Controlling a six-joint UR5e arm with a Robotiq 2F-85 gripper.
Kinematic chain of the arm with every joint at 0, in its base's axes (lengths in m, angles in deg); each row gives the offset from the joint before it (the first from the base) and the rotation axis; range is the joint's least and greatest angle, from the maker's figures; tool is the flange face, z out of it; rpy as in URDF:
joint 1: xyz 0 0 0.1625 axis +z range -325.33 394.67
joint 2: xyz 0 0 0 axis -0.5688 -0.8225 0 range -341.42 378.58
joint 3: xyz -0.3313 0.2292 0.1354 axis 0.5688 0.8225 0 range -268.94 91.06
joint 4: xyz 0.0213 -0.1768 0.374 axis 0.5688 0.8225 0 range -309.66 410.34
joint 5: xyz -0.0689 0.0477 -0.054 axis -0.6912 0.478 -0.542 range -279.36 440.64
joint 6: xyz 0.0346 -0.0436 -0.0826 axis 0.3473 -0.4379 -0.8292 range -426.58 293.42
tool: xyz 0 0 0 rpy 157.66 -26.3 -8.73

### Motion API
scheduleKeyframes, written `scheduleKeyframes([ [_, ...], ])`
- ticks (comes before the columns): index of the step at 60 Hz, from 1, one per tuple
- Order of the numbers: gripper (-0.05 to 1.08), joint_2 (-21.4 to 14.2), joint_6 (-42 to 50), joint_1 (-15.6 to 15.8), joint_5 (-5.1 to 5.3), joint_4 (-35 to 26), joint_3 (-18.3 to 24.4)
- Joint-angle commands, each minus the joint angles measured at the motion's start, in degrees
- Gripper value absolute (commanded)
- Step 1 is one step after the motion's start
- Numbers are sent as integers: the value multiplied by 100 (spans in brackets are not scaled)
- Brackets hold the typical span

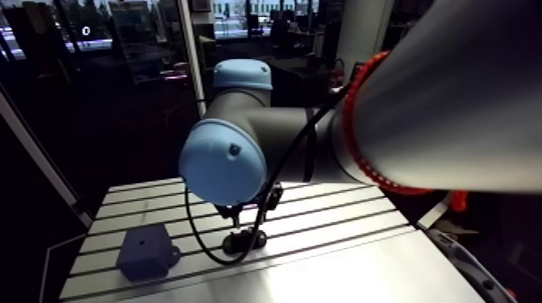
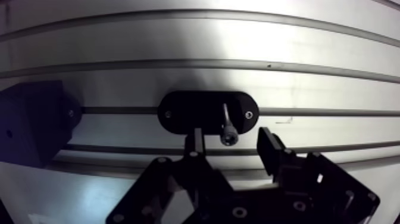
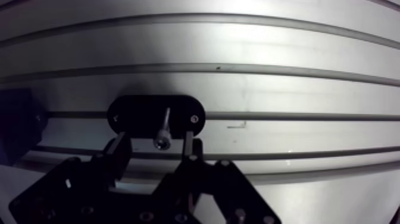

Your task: Pick up the M10 bolt and insert it into the hole until fully seated.

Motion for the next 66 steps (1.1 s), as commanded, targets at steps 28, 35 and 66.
scheduleKeyframes([
  [28,47,77,-145,-24,-10,88,-65],
  [35,47,111,-148,-26,-10,142,-65],
  [66,49,130,-157,-26,-1,153,-108],
])
